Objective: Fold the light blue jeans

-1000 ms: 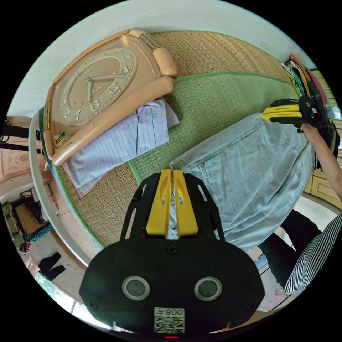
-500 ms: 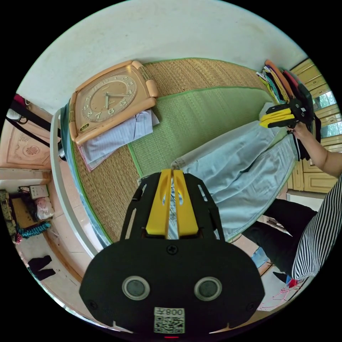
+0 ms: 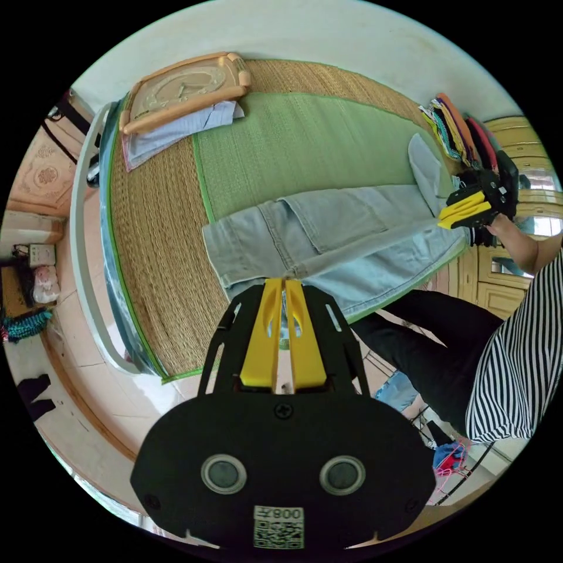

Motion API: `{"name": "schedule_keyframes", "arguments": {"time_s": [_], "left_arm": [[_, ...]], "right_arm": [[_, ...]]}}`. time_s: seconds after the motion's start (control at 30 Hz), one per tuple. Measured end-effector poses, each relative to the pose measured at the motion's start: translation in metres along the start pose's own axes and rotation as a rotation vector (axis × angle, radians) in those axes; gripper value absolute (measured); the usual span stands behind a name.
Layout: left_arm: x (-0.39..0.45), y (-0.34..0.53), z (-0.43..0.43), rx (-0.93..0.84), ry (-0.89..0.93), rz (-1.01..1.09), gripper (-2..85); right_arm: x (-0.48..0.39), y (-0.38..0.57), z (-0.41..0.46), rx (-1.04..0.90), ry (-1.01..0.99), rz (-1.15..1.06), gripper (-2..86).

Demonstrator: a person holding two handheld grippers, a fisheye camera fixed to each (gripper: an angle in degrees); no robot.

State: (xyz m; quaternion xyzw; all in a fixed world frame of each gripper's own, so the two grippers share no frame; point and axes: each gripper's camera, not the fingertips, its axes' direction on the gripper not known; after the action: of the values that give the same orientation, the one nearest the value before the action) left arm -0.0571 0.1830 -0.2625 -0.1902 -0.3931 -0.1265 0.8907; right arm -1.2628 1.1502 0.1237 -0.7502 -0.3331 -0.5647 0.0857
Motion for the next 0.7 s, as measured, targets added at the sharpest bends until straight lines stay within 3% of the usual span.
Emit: {"name": "schedule_keyframes", "arguments": {"time_s": [0.27, 0.7], "left_arm": [[0.012, 0.013, 0.092, -0.158, 0.066, -0.029, 0.4], [0.033, -0.012, 0.160, -0.212, 0.073, -0.023, 0.5]], "right_arm": [[-0.041, -0.035, 0.116, -0.171, -0.069, -0.021, 0.6], [-0.062, -0.091, 0.198, -0.209, -0.114, -0.002, 0.7]]}}
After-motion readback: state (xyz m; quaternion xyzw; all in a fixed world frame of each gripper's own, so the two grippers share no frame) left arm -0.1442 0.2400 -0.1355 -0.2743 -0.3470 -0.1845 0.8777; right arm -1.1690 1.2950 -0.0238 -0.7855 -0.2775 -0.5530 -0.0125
